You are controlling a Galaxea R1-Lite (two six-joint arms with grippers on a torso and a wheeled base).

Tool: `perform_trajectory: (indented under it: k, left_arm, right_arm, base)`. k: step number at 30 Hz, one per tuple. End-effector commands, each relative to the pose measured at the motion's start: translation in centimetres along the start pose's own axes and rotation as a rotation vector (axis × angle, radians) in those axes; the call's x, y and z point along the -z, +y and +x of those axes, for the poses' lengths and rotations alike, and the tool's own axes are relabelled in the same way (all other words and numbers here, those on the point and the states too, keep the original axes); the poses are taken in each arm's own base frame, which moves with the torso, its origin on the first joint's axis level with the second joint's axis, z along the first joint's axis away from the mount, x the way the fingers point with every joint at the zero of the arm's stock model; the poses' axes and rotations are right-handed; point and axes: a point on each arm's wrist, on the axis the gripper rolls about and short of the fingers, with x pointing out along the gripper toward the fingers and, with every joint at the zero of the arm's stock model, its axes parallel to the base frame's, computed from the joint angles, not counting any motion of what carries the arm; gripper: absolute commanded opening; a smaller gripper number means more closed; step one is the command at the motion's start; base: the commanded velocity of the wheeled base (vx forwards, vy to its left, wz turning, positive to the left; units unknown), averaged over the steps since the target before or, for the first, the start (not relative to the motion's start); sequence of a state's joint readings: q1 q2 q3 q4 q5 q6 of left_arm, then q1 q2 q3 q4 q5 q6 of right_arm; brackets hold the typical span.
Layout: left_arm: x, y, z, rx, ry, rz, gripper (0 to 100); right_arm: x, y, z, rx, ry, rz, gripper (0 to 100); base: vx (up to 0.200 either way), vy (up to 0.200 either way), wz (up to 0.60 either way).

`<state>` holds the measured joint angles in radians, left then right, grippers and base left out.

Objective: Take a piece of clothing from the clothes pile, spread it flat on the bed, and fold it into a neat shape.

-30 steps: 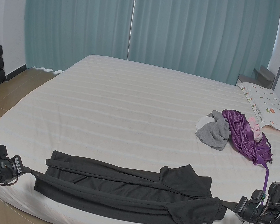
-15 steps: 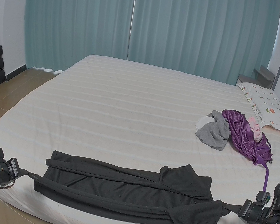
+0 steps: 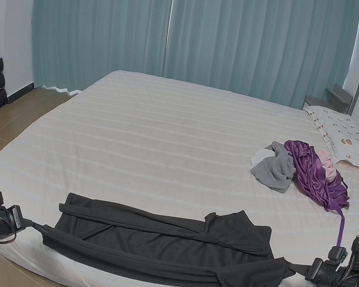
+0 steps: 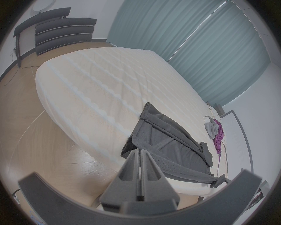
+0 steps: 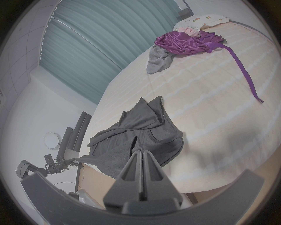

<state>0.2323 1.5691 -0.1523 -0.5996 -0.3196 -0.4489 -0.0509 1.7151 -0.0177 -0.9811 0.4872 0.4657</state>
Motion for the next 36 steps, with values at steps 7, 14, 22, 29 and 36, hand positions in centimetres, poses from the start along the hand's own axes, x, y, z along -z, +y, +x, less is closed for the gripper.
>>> perform_trajectory:
  k: [7, 14, 22, 29, 36]
  left_arm:
    - [-1.3, 0.2, 2.5, -0.018, 0.048, -0.013, 0]
    - [-2.2, 0.2, 4.6, -0.025, 0.078, -0.015, 0]
    - [-2.5, -0.4, 6.9, -0.017, 0.125, 0.007, 0]
    - [-3.1, -0.1, 8.7, -0.03, 0.145, -0.002, 0]
    - [-2.9, 0.8, 10.8, -0.102, 0.166, -0.004, 0]
  right_arm:
    - [-0.7, -0.9, 2.2, 0.027, 0.044, 0.031, 0]
    - [-1.9, -1.5, 4.4, 0.032, 0.058, 0.032, 0]
    - [-2.3, -2.5, 6.8, 0.069, 0.085, 0.046, 0]
    - [-2.6, -3.3, 9.0, 0.106, 0.102, 0.045, 0]
    - [-2.7, -4.2, 10.7, 0.137, 0.114, 0.053, 0]
  base:
    - [0.0, 0.0, 0.0]
    - [0.0, 0.0, 0.0]
    - [0.0, 0.0, 0.0]
    - [0.0, 0.0, 0.0]
    - [0.0, 0.0, 0.0]
